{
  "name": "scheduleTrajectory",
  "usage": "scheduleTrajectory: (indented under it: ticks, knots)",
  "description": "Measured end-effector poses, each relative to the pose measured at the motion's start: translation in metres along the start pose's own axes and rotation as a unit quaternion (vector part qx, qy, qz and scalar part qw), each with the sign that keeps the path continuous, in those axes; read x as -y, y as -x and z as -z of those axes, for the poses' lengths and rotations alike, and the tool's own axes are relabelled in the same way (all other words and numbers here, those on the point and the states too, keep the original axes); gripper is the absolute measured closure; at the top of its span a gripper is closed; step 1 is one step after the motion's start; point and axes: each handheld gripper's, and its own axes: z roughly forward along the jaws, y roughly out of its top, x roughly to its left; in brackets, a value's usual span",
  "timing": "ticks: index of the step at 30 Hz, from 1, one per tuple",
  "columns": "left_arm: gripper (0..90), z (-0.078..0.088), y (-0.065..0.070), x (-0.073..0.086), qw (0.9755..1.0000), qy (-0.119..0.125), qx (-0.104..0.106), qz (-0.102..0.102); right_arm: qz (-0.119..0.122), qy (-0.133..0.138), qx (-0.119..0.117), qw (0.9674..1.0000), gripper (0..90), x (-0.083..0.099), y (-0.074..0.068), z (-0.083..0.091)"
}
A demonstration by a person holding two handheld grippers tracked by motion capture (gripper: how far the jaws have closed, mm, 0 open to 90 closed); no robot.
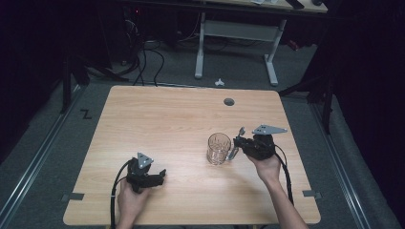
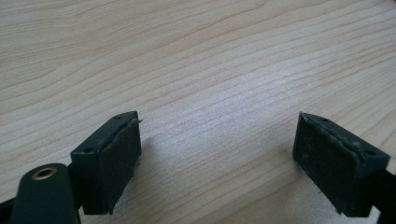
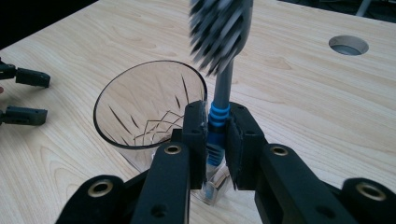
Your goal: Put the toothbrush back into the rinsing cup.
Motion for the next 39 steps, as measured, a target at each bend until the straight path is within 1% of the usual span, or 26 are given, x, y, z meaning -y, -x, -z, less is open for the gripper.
scheduleTrajectory:
  ticks: [3, 6, 8, 10, 15, 20, 31, 34, 39]
  knots:
    - [15.8, 0.000, 0.000, 0.000, 1.0000, 0.000, 0.000, 0.000, 0.002, 0.002, -0.001, 1.0000, 78.8, 0.001, 0.001, 0.000]
    - [15.8, 0.000, 0.000, 0.000, 1.0000, 0.000, 0.000, 0.000, -0.001, 0.000, -0.001, 1.0000, 77.4, 0.001, 0.001, 0.000]
    - [15.8, 0.000, 0.000, 0.000, 1.0000, 0.000, 0.000, 0.000, -0.002, -0.002, 0.002, 1.0000, 74.1, 0.001, 0.002, -0.001]
    - [15.8, 0.000, 0.000, 0.000, 1.0000, 0.000, 0.000, 0.000, -0.006, -0.003, 0.000, 1.0000, 72.5, 0.002, 0.002, -0.001]
    - [15.8, 0.000, 0.000, 0.000, 1.0000, 0.000, 0.000, 0.000, -0.005, 0.001, -0.001, 1.0000, 65.7, 0.001, 0.000, 0.000]
    - [15.8, 0.000, 0.000, 0.000, 1.0000, 0.000, 0.000, 0.000, -0.010, 0.006, 0.001, 0.9999, 59.4, 0.001, 0.000, 0.002]
    - [15.8, 0.000, 0.000, 0.000, 1.0000, 0.000, 0.000, 0.000, -0.015, 0.015, 0.003, 0.9998, 55.7, 0.000, 0.001, 0.011]
    - [15.8, 0.000, 0.000, 0.000, 1.0000, 0.000, 0.000, 0.000, -0.013, 0.014, 0.003, 0.9998, 56.4, 0.000, 0.001, 0.013]
    - [15.8, 0.000, 0.000, 0.000, 1.0000, 0.000, 0.000, 0.000, -0.015, 0.017, 0.007, 0.9997, 56.9, 0.000, 0.002, 0.017]
